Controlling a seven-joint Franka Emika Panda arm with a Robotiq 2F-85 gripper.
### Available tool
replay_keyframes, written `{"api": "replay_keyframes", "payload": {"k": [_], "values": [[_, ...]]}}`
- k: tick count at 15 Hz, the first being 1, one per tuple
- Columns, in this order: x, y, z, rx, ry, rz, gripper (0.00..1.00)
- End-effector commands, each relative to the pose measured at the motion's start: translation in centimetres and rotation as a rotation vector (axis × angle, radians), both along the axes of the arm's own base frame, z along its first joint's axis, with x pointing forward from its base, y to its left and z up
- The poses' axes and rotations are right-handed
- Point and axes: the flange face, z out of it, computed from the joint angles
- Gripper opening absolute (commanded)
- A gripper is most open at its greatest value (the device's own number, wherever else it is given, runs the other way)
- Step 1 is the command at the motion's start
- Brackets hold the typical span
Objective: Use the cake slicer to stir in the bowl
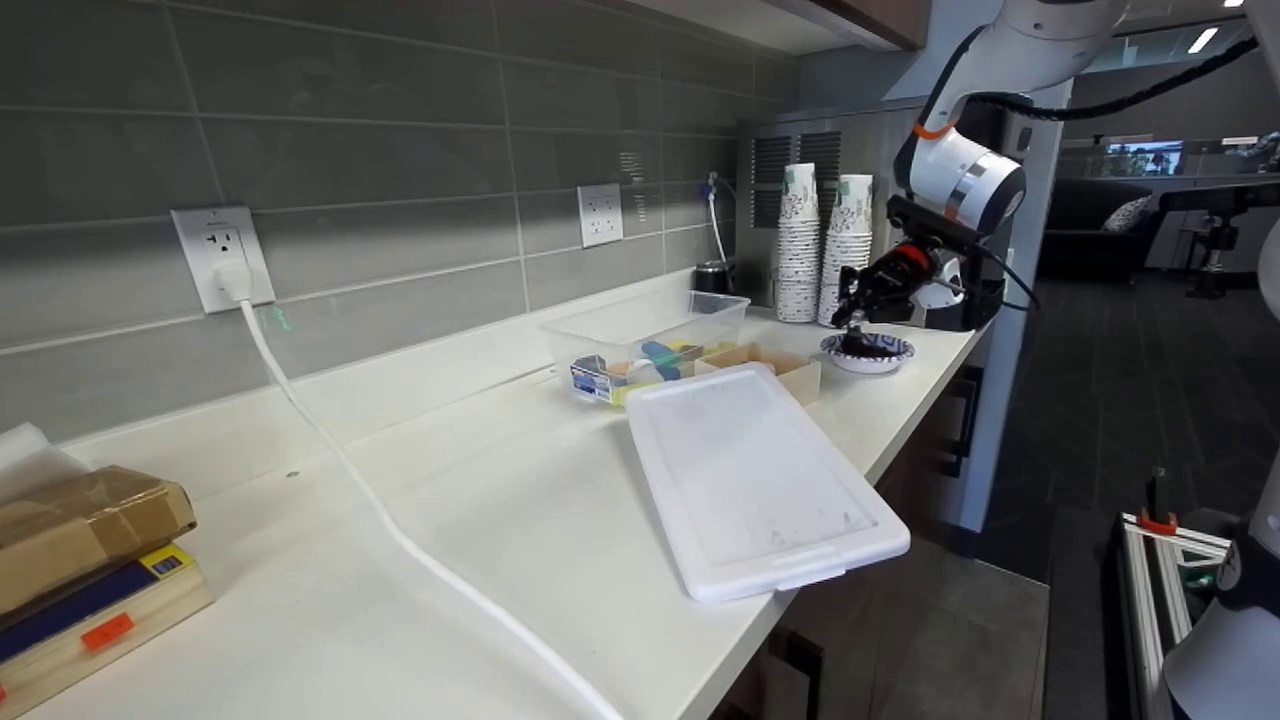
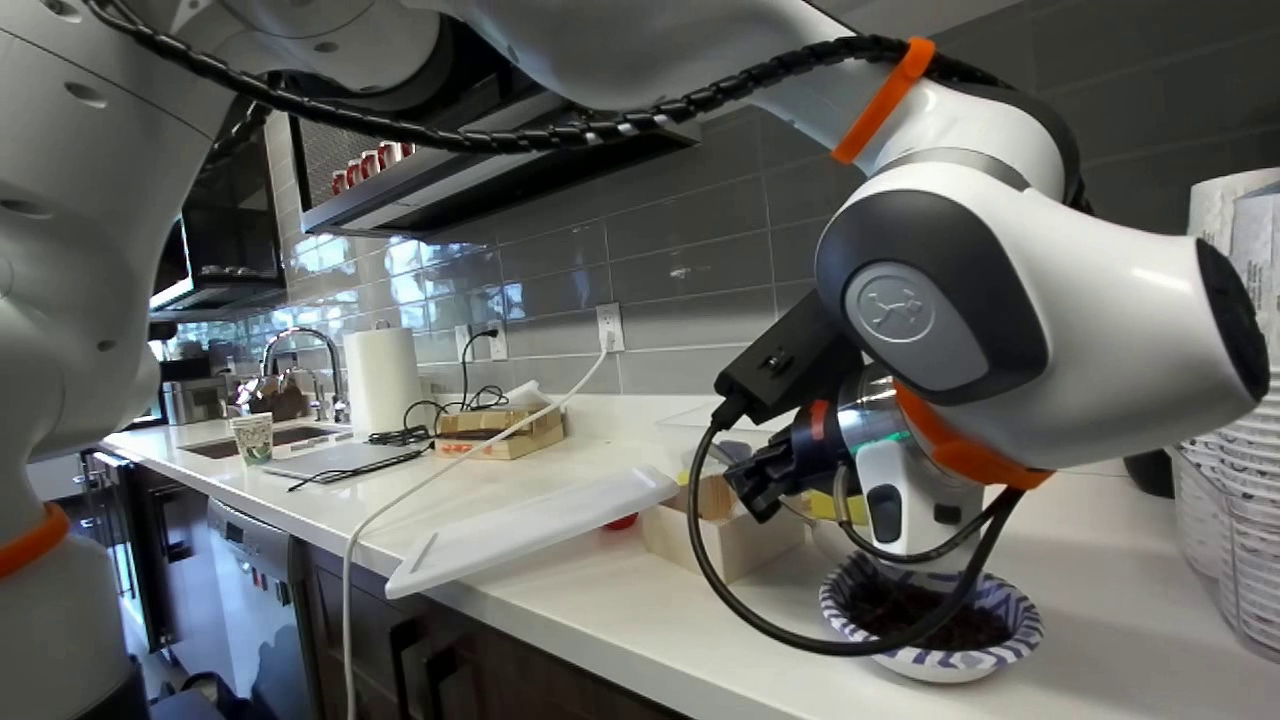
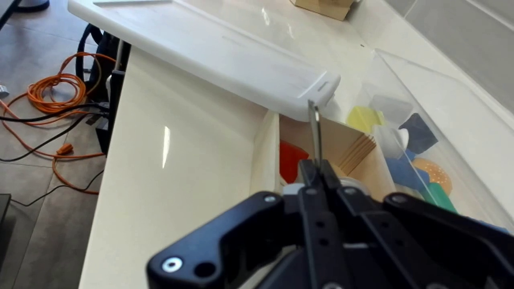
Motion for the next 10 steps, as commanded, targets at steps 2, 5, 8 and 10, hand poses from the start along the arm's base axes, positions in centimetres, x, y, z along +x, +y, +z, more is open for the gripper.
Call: {"api": "replay_keyframes", "payload": {"k": [2,5,8,10], "values": [[0.1,0.2,0.7,0.053,0.009,0.015,0.01],[-0.4,-0.4,0.2,0.085,0.044,0.014,0.01],[-0.9,-2.0,-0.7,0.000,0.129,-0.033,0.01],[-1.0,-3.2,-1.2,-0.057,0.155,-0.064,0.01]]}}
